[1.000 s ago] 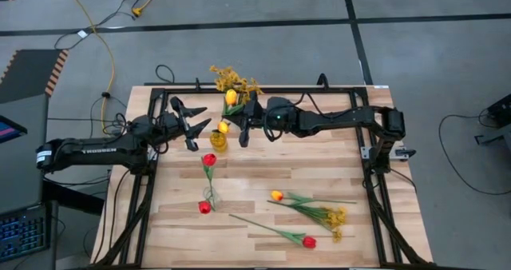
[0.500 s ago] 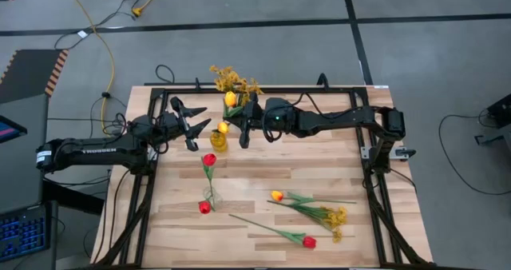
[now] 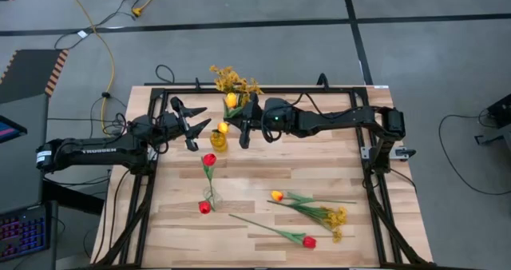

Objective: Sort flowers into vase by color
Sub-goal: Put the top yellow tulip into the yellow vase

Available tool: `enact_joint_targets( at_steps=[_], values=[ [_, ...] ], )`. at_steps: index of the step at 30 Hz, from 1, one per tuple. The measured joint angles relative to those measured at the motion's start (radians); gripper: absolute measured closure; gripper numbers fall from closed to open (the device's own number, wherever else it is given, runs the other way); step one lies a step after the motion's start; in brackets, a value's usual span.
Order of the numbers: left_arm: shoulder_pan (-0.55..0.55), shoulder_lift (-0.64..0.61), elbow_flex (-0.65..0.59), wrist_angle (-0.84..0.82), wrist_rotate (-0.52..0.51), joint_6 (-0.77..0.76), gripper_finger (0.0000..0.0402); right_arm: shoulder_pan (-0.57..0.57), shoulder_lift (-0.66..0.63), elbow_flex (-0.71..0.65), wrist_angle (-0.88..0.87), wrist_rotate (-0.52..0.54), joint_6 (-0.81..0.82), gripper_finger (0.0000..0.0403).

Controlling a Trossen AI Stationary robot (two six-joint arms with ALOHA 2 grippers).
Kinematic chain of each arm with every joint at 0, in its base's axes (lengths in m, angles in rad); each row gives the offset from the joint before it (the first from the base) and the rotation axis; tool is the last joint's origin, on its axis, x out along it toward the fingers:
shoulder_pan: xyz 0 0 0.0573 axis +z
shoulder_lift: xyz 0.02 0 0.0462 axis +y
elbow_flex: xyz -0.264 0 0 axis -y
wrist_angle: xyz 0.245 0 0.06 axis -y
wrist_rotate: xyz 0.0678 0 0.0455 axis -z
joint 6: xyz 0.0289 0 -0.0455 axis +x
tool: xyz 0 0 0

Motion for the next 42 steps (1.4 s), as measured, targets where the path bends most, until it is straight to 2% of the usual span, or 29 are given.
enact_joint_targets(
  at_steps=[6, 11, 22, 25, 31, 37, 42],
  values=[
    [0.000, 0.000, 0.000, 0.000, 0.000, 0.000, 0.0223, 0.000, 0.000, 0.000, 0.001, 0.000, 0.010, 0.0268],
    [0.000, 0.000, 0.000, 0.000, 0.000, 0.000, 0.0223, -0.002, 0.000, 0.000, -0.009, 0.000, 0.084, 0.0234],
    [0.000, 0.000, 0.000, 0.000, 0.000, 0.000, 0.0223, -0.006, -0.006, 0.002, -0.118, -0.001, 0.080, 0.0220],
    [0.000, 0.000, 0.000, 0.000, 0.000, 0.000, 0.0223, -0.006, -0.016, 0.040, -0.212, -0.001, 0.050, 0.0220],
    [0.000, -0.001, 0.000, 0.000, 0.000, 0.000, 0.0223, -0.006, -0.065, 0.136, -0.531, -0.002, -0.051, 0.0220],
    [0.000, -0.003, 0.000, 0.000, -0.005, 0.018, 0.0223, -0.006, -0.090, 0.229, -0.799, -0.003, -0.054, 0.0220],
    [0.000, -0.027, 0.000, -0.004, -0.005, 0.026, 0.0223, 0.013, -0.101, 0.317, -1.119, -0.003, -0.052, 0.0220]
  ],
)
